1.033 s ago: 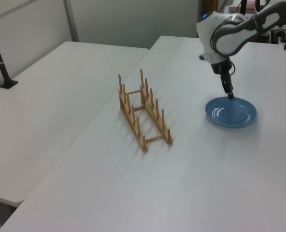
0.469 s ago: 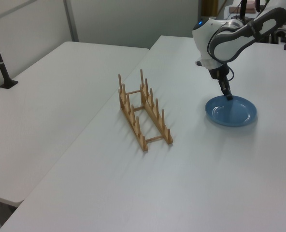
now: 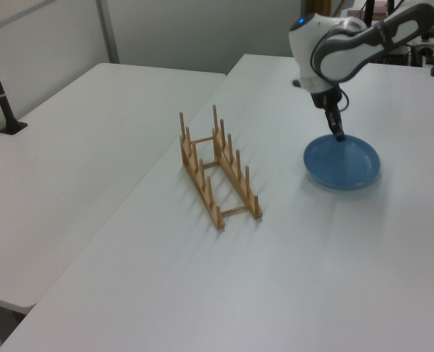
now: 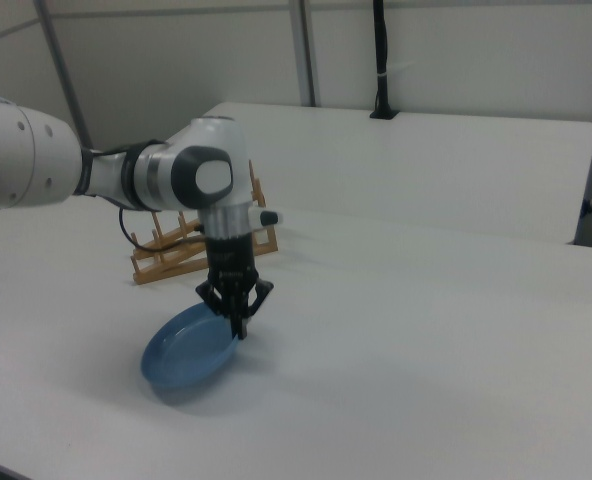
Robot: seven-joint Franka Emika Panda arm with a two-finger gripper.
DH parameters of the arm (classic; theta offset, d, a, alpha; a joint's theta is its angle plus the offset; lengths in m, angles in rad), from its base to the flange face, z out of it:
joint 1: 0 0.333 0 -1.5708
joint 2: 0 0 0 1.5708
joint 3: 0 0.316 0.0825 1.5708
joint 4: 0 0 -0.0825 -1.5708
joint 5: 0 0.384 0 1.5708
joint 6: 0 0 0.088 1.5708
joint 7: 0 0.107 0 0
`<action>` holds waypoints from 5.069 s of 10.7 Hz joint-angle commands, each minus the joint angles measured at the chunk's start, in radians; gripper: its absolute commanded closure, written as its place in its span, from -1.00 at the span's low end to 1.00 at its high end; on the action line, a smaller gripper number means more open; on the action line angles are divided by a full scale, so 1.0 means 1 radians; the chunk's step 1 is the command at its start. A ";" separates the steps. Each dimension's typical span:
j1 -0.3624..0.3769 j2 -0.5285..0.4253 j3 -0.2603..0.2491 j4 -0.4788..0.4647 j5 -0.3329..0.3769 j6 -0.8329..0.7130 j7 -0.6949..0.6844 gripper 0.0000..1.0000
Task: Place plate in plate rack
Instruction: 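Lift the plate by its rim, tilting it upright, then carry the upright plate over the wooden rack and lower it between pegs, then open the gripper to release the plate in the rack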
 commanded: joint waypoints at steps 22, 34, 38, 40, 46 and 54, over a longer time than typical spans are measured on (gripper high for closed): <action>0.289 0.004 0.001 0.429 -0.328 0.299 0.678 1.00; 0.432 0.087 0.001 0.376 -0.677 0.307 1.070 1.00; 0.460 0.090 0.001 0.323 -0.683 0.304 1.070 1.00; 0.460 0.099 0.001 0.313 -0.684 0.304 1.070 0.86; 0.460 0.078 0.002 0.332 -0.645 0.294 1.074 -1.00; 0.341 -0.088 -0.010 0.336 -0.127 0.111 0.615 -1.00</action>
